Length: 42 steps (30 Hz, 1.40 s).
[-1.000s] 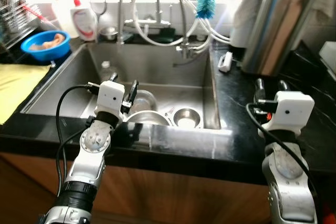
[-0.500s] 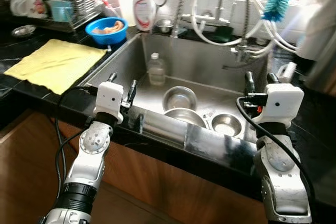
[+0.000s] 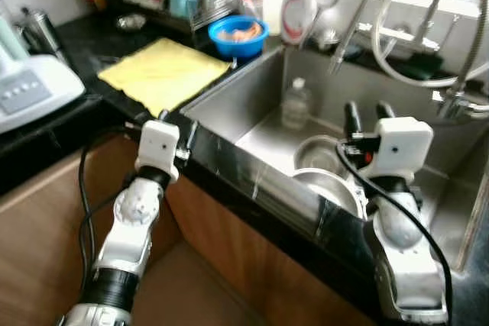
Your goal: Kitchen organization
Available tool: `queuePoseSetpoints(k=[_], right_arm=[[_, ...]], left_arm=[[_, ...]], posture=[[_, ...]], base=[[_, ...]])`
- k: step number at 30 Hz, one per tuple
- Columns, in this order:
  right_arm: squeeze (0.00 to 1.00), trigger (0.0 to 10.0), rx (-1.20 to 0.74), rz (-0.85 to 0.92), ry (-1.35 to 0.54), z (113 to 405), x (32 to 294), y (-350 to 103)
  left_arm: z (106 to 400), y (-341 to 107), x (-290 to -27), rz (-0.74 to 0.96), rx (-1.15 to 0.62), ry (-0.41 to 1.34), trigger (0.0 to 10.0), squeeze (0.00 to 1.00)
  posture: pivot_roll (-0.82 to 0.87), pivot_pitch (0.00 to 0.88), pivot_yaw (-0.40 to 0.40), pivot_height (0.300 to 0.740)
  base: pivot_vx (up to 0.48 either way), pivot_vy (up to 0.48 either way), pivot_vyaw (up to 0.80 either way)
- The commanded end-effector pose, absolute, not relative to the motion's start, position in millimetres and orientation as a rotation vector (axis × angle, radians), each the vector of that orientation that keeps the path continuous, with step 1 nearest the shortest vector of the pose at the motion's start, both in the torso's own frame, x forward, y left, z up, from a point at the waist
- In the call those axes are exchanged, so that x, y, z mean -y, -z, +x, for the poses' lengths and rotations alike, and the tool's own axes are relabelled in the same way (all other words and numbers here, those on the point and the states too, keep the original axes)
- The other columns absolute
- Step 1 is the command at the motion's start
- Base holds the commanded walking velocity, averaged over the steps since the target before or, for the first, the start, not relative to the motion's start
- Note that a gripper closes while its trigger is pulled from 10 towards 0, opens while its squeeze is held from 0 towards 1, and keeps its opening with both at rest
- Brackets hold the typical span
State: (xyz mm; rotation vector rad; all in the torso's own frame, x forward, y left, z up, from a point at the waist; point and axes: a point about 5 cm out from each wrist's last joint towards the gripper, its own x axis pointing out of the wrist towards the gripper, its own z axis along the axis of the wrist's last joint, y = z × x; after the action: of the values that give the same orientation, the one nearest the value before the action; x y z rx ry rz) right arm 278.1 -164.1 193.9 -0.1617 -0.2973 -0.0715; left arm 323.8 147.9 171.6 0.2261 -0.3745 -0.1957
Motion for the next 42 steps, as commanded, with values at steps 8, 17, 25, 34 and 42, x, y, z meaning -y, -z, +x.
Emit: queuePoseSetpoints(k=[8,17,25,34,42], right_arm=[[0.0,10.0,0.306,-0.139,0.064,278,165,-196],[0.0,10.0,0.295,-0.11,0.008,286,162,-195],[0.0,10.0,0.296,-0.104,-0.03,286,156,-195],[0.0,10.0,0.292,-0.111,-0.053,286,156,-195],[0.0,10.0,0.292,-0.11,-0.073,288,154,-195]], left_arm=[[324,-173,-150,0.223,0.388,0.182,10.0,0.0],[320,-171,-151,0.212,0.396,0.144,10.0,0.0],[319,-172,-154,0.208,0.401,0.116,10.0,0.0],[320,-172,-158,0.215,0.401,0.094,10.0,0.0],[321,-173,-167,0.203,0.396,0.051,10.0,0.0]], posture=[[-0.06,0.0,0.036,0.74],[-0.04,0.0,0.005,0.74],[-0.05,0.0,-0.001,0.74],[-0.05,0.0,-0.004,0.74],[-0.05,0.0,-0.005,0.74]], base=[[0.0,0.0,0.8],[0.0,0.0,0.8],[0.0,0.0,0.8],[0.0,0.0,0.8],[0.0,0.0,0.8]])
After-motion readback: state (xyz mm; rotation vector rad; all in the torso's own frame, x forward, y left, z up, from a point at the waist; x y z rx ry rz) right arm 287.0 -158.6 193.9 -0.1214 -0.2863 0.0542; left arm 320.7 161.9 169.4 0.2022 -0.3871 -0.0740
